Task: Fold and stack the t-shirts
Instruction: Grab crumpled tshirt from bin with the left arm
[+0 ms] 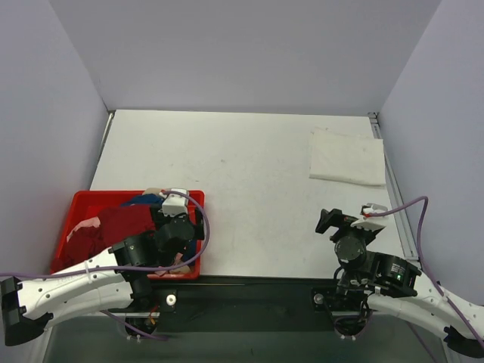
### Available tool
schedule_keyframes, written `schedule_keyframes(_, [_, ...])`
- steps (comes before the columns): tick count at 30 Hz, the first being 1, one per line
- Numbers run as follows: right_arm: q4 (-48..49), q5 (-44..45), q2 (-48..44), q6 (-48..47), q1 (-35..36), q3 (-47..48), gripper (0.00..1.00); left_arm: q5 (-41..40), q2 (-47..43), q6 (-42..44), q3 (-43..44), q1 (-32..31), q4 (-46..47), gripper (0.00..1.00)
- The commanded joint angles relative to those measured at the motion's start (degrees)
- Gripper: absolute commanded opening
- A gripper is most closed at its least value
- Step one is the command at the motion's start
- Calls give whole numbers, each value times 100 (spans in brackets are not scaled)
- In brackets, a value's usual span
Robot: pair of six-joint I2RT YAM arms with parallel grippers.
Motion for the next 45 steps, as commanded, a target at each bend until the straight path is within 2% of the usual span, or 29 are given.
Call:
schedule_keyframes(1, [-231,511,28,222,-29,77,100,-398,34,-278,399,33,-401,97])
schedule_keyframes(5, [-258,609,54,495,-29,130,100,-346,-62,-340,374,33,-464,97])
schedule_keyframes(10, [-258,854,203,679,-29,253,100,6,-256,72,215,51,-129,97])
schedule_keyframes(13, [-266,1153,326,925,-46,324,100,206,-178,161,180,305,-129,97])
schedule_keyframes(14, [-266,1215,379,995,-64,359,100,356,-133,161,215,610,-190,97])
schedule_keyframes(19, [-267,1418,1002,1251,-327,438,100,1297,183,-304,312,1456,-216,97])
schedule_keyframes(21, [-223,1295,1388,1268,-582,534,100,1185,236,-767,408,1737,-663,97])
schedule_keyframes(23, [117,1084,1670,1024,-758,570,100,606,236,-1138,575,1747,-1302,97])
schedule_keyframes(24, [468,918,1906,727,-1002,552,100,412,227,-1427,636,1747,-1550,97])
schedule_keyframes(25, [933,647,1987,-164,-1187,370,100,19,227,-1604,698,1739,-1788,97])
schedule_keyframes(26, [1651,-209,2049,-295,-1415,281,100,-142,227,-1771,890,1730,-2277,97])
schedule_keyframes(27, [1832,-548,2084,-174,-1975,175,100,-283,227,-2008,996,1730,-2482,97])
schedule_keyframes(30, [2895,-2217,1910,-173,-2777,-413,100,-617,254,-2291,1357,1721,-3072,97])
schedule_keyframes(31, [3115,-2595,1891,-190,-3285,-510,100,-722,297,-2352,1419,1721,-3169,97])
schedule_keyframes(33, [3267,-3629,2004,-278,-3710,-503,100,-846,376,-2528,1507,1721,-3398,97])
schedule_keyframes(35, [3119,-4030,2102,-349,-4150,-363,99,-969,578,-2904,1507,1738,-3687,97])
schedule_keyframes(41, [3091,-4611,2102,-261,-4537,-520,100,-855,957,-3696,1288,1791,-3943,97])
schedule_keyframes(44, [3126,-4761,2207,-243,-4599,-511,99,-829,843,-3777,1007,1896,-3778,97])
schedule_keyframes(45, [3144,-4796,2268,-235,-4617,-502,99,-777,790,-3507,884,2010,-3550,97])
